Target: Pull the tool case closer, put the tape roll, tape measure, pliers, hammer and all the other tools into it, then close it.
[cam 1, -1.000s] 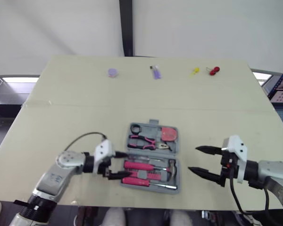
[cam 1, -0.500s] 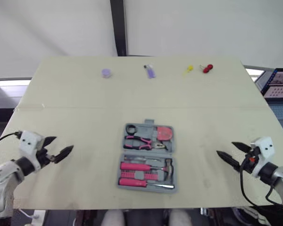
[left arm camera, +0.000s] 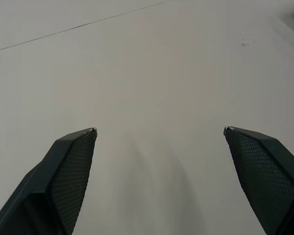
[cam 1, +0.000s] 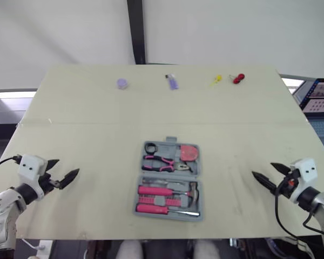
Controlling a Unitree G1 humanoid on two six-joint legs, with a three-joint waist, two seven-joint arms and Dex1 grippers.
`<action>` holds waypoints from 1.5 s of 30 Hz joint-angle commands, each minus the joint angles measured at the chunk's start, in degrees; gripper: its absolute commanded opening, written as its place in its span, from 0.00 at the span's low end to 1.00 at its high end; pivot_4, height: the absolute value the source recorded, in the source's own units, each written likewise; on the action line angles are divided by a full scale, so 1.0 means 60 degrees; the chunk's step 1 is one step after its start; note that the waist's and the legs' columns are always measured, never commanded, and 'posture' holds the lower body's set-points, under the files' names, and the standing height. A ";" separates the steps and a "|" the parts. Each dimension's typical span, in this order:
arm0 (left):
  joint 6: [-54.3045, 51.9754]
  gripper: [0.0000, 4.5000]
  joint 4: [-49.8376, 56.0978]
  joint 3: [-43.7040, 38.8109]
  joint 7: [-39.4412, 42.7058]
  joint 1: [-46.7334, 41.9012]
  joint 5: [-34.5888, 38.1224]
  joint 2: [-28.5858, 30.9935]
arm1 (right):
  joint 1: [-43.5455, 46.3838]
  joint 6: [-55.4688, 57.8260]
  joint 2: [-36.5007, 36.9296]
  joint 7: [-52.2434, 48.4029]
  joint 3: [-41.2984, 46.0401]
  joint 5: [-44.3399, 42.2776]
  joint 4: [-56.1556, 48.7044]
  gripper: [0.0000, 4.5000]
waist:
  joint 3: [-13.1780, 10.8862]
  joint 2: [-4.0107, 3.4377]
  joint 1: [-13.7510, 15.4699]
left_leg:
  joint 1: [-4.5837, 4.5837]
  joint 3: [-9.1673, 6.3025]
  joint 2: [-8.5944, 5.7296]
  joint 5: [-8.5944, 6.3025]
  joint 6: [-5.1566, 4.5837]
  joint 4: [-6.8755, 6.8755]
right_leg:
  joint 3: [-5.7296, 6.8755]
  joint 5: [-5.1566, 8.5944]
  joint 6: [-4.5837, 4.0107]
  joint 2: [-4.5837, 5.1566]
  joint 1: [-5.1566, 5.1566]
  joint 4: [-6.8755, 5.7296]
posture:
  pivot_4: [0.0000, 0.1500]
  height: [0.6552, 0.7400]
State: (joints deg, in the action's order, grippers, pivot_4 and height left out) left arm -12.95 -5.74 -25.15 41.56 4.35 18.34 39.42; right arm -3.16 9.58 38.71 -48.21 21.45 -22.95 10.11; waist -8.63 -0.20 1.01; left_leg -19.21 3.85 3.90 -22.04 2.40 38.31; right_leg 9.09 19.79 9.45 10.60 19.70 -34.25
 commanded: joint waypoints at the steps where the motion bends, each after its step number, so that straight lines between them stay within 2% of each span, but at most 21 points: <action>1: 0.0002 0.94 0.0417 0.0740 0.0289 -0.0313 -0.0106 0.0009 | 0.0139 0.0522 -0.0227 -0.0024 -0.0383 -0.0321 -0.1044 1.00 | 0.0000 0.0000 -0.0008 | 0.0000 0.0000 0.0000 0.0001 0.0001 0.0000 | 0.0000 0.0000 0.0000 0.0000 0.0001 -0.0001 | 1.00 1.00; 3: -0.0299 0.80 0.0771 0.1720 0.0524 -0.0652 -0.0165 -0.0271 | 0.0287 0.1032 -0.0448 -0.0042 -0.0851 -0.0493 -0.1666 1.00 | 0.0001 -0.0003 0.0010 | 0.0001 0.0000 0.0000 0.0002 0.0002 0.0001 | 0.0000 0.0000 0.0000 0.0000 0.0000 -0.0003 | 1.00 1.00; 4: -0.0416 0.70 0.0871 0.2090 0.0569 -0.0797 -0.0209 -0.0385 | 0.0337 0.1194 -0.0516 -0.0036 -0.1038 -0.0492 -0.1871 1.00 | 0.0001 -0.0003 0.0012 | 0.0001 0.0000 0.0000 0.0002 0.0002 0.0004 | -0.0001 0.0000 0.0000 0.0000 -0.0001 -0.0007 | 1.00 1.00; 5: -0.0451 0.59 0.0877 0.2400 0.0587 -0.0936 -0.0289 -0.0486 | 0.0368 0.1325 -0.0592 0.0013 -0.1215 -0.0452 -0.2076 0.94 | 0.0002 -0.0005 0.0025 | 0.0000 0.0000 0.0000 0.0001 0.0003 0.0008 | -0.0001 0.0000 0.0000 0.0000 0.0000 -0.0007 | 1.00 1.00; 7: -0.0360 0.37 0.0669 0.3118 0.0499 -0.1396 -0.0600 -0.0828 | 0.0423 0.1539 -0.0615 0.0152 -0.1827 -0.0021 -0.2392 0.81 | 0.0002 -0.0005 0.0035 | -0.0001 -0.0001 0.0000 0.0001 0.0002 0.0007 | 0.0001 0.0000 0.0000 0.0000 0.0005 -0.0014 | 1.00 1.00; 10: -0.0395 0.01 0.0468 0.3734 0.0337 -0.1786 -0.0910 -0.1169 | 0.0445 0.1758 -0.0567 0.0196 -0.2368 0.0305 -0.2632 0.46 | 0.0002 -0.0004 0.0030 | -0.0002 0.0000 0.0000 0.0001 0.0002 0.0006 | 0.0004 0.0000 0.0000 -0.0001 0.0008 -0.0016 | 1.00 1.00; 14: -0.0295 0.00 0.0192 0.4631 0.0139 -0.2017 -0.1284 -0.1941 | 0.0513 0.2090 -0.0664 0.0415 -0.3138 0.0806 -0.2855 0.01 | 0.0003 -0.0006 0.0025 | -0.0001 0.0002 -0.0001 0.0001 0.0002 0.0009 | 0.0004 0.0000 0.0000 0.0000 0.0008 -0.0016 | 1.00 1.00; 20: -0.0440 0.00 0.0295 0.5034 0.0374 -0.2091 -0.1234 -0.2309 | 0.0643 0.2560 -0.0947 0.0422 -0.3843 0.0882 -0.3106 0.00 | 0.0004 -0.0005 0.0026 | -0.0001 0.0002 0.0000 0.0002 0.0002 0.0015 | 0.0004 0.0000 0.0000 0.0000 0.0007 -0.0018 | 1.00 1.00; 34: -0.0413 0.00 0.0111 0.5726 0.0614 -0.2383 -0.1476 -0.2606 | 0.1196 0.2528 -0.1626 0.0462 -0.4462 0.1123 -0.2760 0.00 | 0.0004 -0.0005 0.0061 | -0.0005 -0.0004 -0.0001 0.0001 0.0002 0.0029 | 0.0004 0.0000 0.0000 0.0000 0.0001 -0.0019 | 1.00 1.00; 45: -0.1242 0.00 0.1284 0.5749 0.1055 -0.1829 -0.1390 -0.1845 | 0.0644 0.2871 -0.1302 -0.0007 -0.4663 0.0959 -0.3307 0.00 | 0.0007 -0.0006 0.0039 | -0.0001 -0.0003 -0.0001 0.0001 0.0002 0.0018 | 0.0004 0.0000 0.0000 0.0000 0.0003 -0.0020 | 1.00 1.00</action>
State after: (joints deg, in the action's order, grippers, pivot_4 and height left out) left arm -19.90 -0.06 7.68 46.31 -7.85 9.27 28.22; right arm 1.60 26.37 30.89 -46.46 -4.66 -16.03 -7.74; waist -8.59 -0.24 1.24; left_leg -19.21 3.83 3.90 -22.04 2.41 38.42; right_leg 9.12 19.79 9.45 10.60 19.71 -34.38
